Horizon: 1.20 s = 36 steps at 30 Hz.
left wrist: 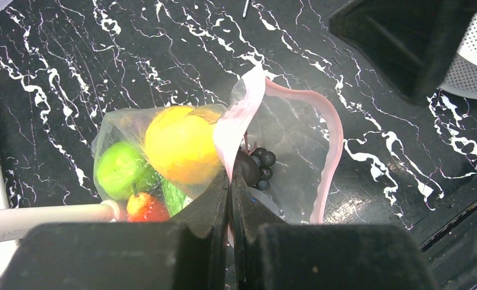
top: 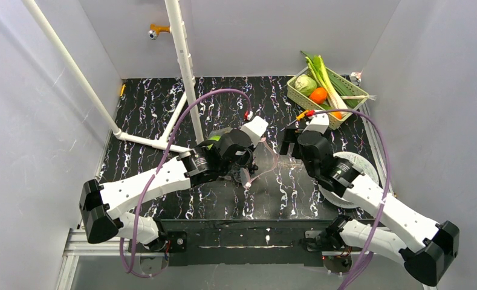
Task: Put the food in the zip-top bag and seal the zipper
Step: Pick up the fake fruit from the bin.
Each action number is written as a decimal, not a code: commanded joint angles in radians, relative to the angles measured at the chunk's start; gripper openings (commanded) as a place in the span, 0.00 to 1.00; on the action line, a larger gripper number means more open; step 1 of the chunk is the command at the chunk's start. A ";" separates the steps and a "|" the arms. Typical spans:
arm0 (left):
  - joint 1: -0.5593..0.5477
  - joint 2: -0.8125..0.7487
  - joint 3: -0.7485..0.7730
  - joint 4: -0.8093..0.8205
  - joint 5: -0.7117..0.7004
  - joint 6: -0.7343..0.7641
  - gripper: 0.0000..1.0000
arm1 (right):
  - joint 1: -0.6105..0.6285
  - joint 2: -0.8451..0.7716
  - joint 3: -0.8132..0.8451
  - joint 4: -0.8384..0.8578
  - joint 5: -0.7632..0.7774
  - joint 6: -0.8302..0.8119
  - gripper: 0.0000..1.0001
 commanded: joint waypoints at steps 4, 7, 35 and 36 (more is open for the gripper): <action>-0.006 0.011 0.013 0.006 -0.001 -0.011 0.00 | -0.057 0.135 0.092 0.060 0.071 -0.033 0.98; -0.005 0.014 0.013 0.005 0.002 -0.012 0.00 | -0.126 0.180 0.139 0.043 0.036 -0.018 0.98; -0.007 0.047 0.027 -0.014 0.009 -0.015 0.00 | -0.736 0.948 0.962 -0.200 -0.551 0.172 0.98; -0.007 0.047 0.028 -0.015 0.010 -0.015 0.00 | -0.746 0.988 1.005 -0.227 -0.563 0.181 0.98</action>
